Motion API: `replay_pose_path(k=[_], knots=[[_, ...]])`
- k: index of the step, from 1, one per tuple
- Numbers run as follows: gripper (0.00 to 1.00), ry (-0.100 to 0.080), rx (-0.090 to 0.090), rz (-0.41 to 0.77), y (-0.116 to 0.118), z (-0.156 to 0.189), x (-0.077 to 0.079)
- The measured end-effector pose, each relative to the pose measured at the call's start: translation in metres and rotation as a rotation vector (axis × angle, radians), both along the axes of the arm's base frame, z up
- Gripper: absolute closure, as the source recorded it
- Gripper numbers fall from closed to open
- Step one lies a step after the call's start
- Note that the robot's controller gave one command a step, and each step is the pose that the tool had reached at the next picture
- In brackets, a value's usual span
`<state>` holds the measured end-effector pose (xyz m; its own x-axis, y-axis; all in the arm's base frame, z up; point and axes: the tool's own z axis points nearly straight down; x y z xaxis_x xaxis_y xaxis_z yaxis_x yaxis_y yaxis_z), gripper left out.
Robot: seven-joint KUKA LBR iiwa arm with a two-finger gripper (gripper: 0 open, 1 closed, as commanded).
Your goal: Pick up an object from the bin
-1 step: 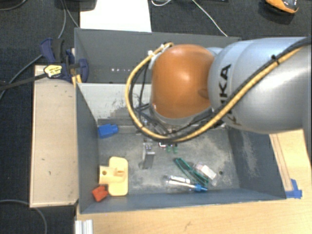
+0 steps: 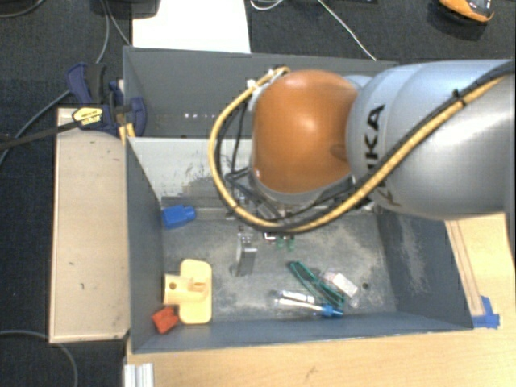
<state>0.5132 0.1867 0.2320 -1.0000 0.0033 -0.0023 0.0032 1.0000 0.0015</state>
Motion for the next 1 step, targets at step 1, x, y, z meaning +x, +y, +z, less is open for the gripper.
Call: replay_pose_path(k=[1], knots=[[0.0, 0.006, -0.001, 0.13, 0.016, -0.0936, -0.0101]])
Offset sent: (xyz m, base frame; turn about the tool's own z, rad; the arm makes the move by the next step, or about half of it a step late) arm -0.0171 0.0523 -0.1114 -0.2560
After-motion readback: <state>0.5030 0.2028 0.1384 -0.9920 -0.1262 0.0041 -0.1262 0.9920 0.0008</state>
